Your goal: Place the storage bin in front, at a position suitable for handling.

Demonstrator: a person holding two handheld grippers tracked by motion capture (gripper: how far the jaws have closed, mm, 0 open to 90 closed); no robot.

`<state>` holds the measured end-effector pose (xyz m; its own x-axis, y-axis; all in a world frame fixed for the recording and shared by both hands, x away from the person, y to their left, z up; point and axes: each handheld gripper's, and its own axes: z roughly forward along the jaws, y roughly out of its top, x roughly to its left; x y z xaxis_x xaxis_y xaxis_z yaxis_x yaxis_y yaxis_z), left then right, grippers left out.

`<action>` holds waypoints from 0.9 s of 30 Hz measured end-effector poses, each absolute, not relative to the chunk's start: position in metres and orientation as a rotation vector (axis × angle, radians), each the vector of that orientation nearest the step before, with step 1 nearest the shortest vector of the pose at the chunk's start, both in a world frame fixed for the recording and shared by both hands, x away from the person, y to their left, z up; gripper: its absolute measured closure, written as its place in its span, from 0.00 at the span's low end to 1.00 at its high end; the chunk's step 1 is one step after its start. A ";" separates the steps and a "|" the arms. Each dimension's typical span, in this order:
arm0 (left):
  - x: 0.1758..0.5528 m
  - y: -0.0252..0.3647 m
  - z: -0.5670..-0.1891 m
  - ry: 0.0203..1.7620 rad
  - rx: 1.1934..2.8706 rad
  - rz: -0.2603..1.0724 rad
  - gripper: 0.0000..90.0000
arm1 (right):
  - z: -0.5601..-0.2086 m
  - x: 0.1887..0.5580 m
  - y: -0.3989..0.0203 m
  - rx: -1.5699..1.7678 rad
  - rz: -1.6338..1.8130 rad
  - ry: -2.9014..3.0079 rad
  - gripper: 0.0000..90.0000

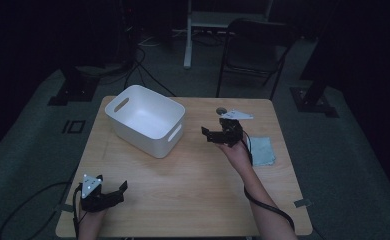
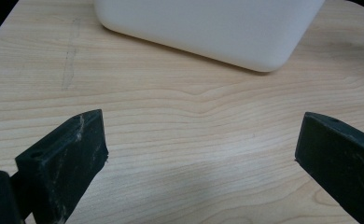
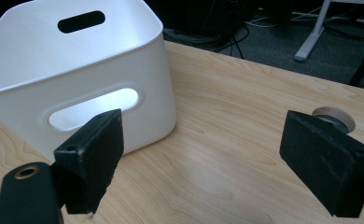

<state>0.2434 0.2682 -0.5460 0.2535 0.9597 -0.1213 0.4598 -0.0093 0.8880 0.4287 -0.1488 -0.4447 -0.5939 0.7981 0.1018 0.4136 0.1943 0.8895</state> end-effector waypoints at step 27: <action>0.240 0.269 -0.545 1.334 1.613 0.672 0.02 | -0.415 0.469 -0.095 1.102 1.407 2.120 0.15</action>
<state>0.2402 0.2688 -0.5452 0.2671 0.9542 -0.1350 0.4592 -0.0028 0.8884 0.4688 -0.0945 -0.4146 -0.6274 0.7703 0.1139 0.4045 0.1974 0.8930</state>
